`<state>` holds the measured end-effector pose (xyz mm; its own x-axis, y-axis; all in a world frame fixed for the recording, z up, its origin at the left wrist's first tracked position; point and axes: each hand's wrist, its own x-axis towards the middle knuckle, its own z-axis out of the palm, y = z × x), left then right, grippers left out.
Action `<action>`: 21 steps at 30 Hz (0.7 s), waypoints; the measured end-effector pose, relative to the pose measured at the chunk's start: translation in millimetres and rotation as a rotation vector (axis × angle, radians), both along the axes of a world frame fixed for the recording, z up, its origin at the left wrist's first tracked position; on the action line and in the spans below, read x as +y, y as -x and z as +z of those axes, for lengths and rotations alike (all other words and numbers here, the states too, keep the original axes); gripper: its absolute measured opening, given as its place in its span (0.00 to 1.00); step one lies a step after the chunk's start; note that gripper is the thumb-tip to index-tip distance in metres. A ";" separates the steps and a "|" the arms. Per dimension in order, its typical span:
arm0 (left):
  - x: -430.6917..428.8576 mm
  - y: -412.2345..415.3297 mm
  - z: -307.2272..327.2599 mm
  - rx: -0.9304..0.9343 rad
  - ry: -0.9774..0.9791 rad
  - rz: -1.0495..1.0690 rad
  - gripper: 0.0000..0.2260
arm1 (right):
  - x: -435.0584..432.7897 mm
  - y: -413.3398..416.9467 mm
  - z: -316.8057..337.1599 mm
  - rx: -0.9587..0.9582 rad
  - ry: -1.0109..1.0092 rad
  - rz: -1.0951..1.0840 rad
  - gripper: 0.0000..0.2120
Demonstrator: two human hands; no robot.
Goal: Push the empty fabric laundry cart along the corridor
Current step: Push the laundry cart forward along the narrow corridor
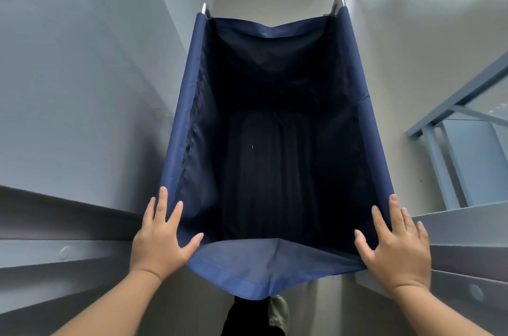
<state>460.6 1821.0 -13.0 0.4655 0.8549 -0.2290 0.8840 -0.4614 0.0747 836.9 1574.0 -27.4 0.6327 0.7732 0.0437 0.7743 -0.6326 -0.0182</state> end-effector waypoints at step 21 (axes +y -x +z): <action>107.9 -63.6 0.4 0.018 0.063 0.005 0.42 | 106.7 -57.3 18.4 0.090 0.078 -0.027 0.32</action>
<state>524.2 1928.9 -12.6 0.4566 0.8409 -0.2904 0.8878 -0.4518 0.0875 894.2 1680.6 -9.1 0.6523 0.7544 -0.0735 0.7542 -0.6556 -0.0369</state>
